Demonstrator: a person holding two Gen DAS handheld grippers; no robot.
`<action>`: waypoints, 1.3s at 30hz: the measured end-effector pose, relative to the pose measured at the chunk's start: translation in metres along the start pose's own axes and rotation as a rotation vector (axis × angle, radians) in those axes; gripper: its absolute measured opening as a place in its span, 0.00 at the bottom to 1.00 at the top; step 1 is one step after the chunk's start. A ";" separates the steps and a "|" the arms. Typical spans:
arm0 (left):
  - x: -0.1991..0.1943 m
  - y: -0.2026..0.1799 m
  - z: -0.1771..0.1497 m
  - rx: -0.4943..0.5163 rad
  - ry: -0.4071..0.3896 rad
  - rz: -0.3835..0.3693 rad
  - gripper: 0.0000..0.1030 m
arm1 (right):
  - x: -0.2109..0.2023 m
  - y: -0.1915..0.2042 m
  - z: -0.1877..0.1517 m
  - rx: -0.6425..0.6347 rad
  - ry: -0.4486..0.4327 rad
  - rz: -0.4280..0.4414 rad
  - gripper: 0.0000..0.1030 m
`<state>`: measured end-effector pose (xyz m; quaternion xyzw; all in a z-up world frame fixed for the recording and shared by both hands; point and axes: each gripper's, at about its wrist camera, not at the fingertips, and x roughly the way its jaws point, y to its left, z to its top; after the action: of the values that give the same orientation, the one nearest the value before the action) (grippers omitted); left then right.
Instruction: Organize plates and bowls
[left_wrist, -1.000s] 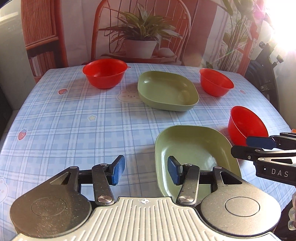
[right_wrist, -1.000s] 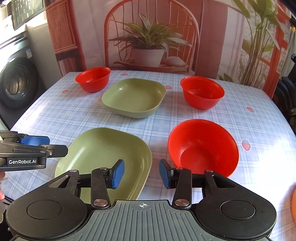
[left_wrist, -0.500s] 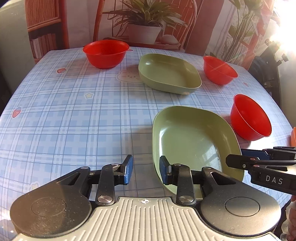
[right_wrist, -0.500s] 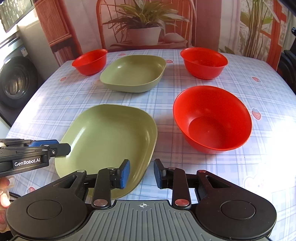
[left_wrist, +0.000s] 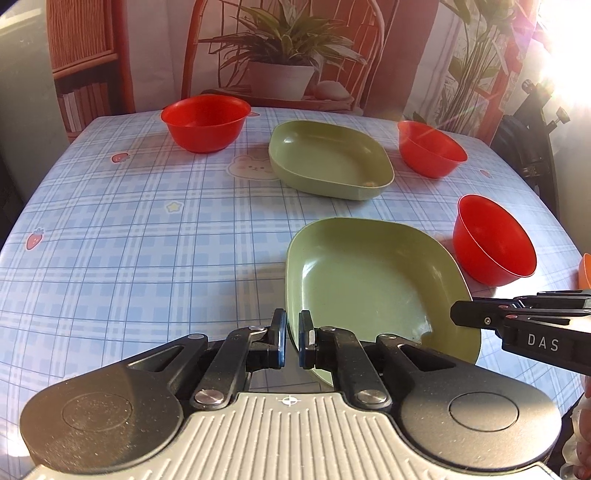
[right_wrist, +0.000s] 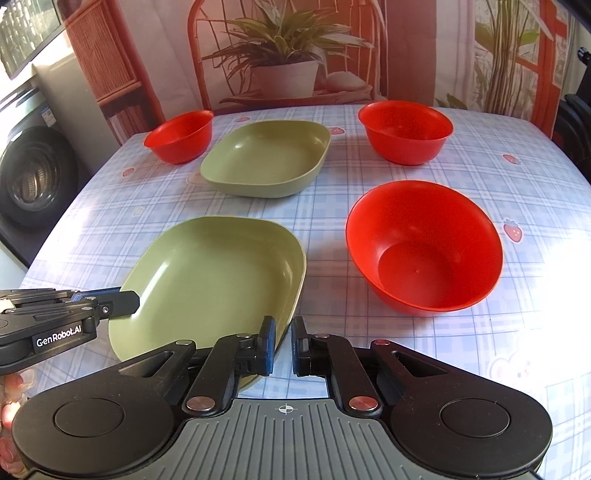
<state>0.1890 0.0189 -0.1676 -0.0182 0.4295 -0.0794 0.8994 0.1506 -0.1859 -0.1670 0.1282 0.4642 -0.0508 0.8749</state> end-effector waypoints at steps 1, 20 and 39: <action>-0.001 0.000 0.002 0.002 -0.007 0.003 0.07 | -0.001 0.001 0.003 0.000 -0.006 0.000 0.08; -0.005 -0.006 0.146 0.130 -0.190 0.017 0.08 | 0.017 -0.008 0.151 -0.024 -0.157 -0.020 0.08; 0.104 0.002 0.151 0.167 -0.014 0.038 0.09 | 0.103 -0.034 0.148 0.015 -0.048 -0.080 0.07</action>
<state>0.3704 -0.0009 -0.1522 0.0645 0.4154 -0.0979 0.9021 0.3199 -0.2560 -0.1787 0.1148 0.4474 -0.0924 0.8821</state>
